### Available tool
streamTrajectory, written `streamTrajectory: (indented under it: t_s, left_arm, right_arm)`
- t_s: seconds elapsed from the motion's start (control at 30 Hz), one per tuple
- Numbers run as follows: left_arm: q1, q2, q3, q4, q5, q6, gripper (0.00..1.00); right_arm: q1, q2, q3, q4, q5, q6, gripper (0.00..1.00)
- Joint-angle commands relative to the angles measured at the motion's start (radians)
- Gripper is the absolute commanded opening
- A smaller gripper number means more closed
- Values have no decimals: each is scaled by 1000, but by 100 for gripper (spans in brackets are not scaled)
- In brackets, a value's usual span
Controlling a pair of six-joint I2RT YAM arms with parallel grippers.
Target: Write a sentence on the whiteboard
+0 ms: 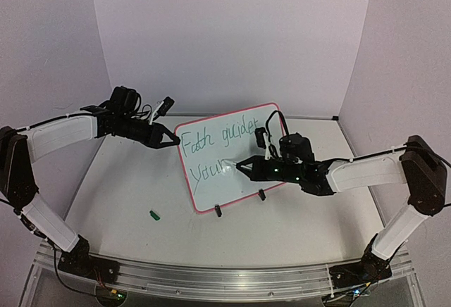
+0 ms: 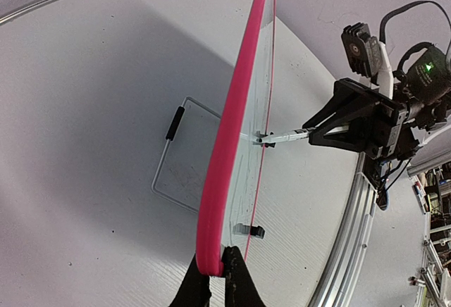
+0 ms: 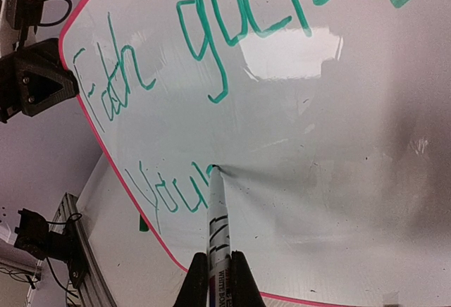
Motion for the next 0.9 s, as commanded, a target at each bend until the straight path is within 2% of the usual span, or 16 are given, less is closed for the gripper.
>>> streamTrajectory:
  t_s: [0.0,0.13,0.57,0.87]
  left_arm:
    - [-50,53,-37,-146,-77,94,0]
    - [-50,52,-36,-146,-78,95,0]
    - [-52,51,-37,-146,-80,93,0]
    - [-56,49,-37,-148,-88,95,0]
  right_arm:
    - [-5,-39,9,21,-26,-15,0]
    - [-6,-78,8,22,-88,-38,0]
    - [-59,-217,-77,-38,-90,-58,0]
    - [-115,-216,-109,-36,-154,-81,0]
